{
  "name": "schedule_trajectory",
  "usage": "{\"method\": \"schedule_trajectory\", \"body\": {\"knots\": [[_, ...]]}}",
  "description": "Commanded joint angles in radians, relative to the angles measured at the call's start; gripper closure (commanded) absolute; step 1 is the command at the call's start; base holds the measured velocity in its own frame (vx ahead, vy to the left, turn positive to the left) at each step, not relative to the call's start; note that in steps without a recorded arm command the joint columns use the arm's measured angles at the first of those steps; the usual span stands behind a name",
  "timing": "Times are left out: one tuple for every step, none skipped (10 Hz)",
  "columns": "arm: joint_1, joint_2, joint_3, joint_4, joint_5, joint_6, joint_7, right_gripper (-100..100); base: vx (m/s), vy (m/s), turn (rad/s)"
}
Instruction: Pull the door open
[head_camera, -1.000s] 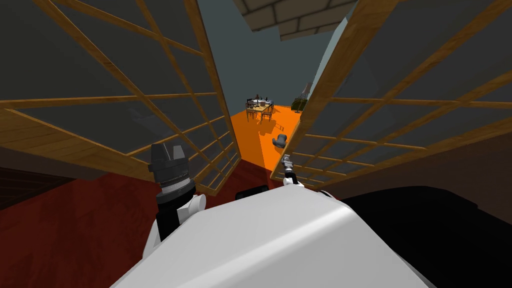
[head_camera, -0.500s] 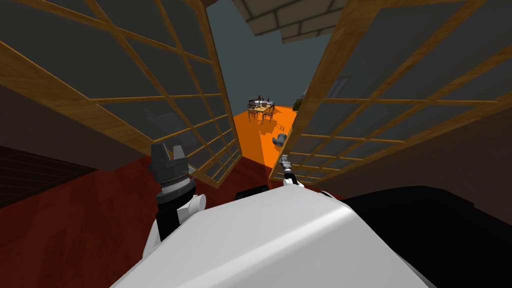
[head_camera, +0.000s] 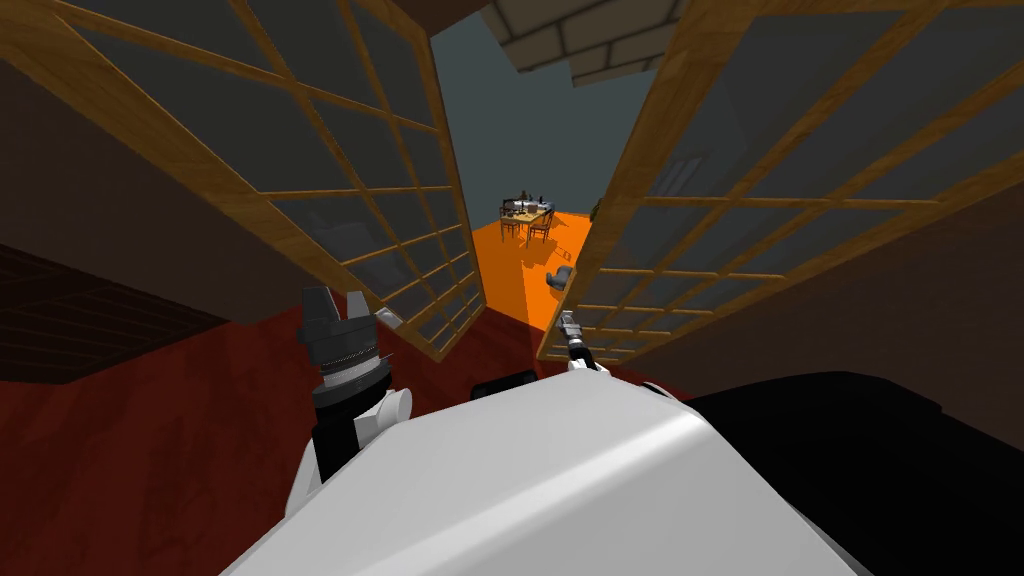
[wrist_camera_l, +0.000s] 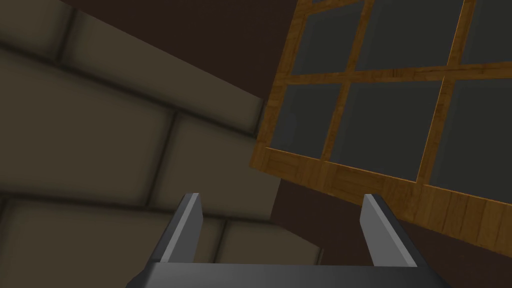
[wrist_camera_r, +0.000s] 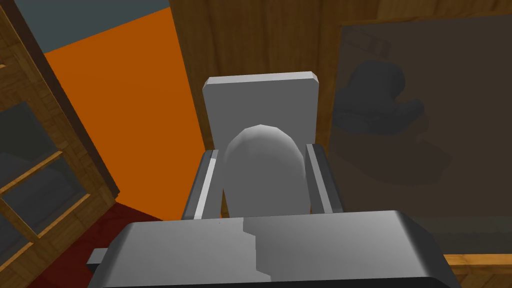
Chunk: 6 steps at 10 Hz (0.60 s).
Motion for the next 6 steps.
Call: {"method": "schedule_trajectory", "body": {"knots": [[0.013, -0.012, 0.023, -0.008, 0.01, -0.008, -0.022, 100, -0.235, -0.02, 0.096], [0.021, -0.026, 0.041, -0.013, 0.018, -0.016, -0.04, 100, -0.245, -0.011, 0.118], [0.026, -0.035, 0.053, -0.017, 0.023, -0.022, -0.053, 100, -0.256, -0.019, 0.087], [0.033, -0.047, 0.069, -0.021, 0.03, -0.029, -0.069, 100, -0.237, -0.052, 0.101], [0.038, -0.056, 0.08, -0.025, 0.035, -0.035, -0.081, 100, -0.262, -0.06, 0.096], [0.027, -0.048, 0.075, -0.008, 0.033, -0.034, -0.076, 100, -0.126, -0.017, 0.029]]}}
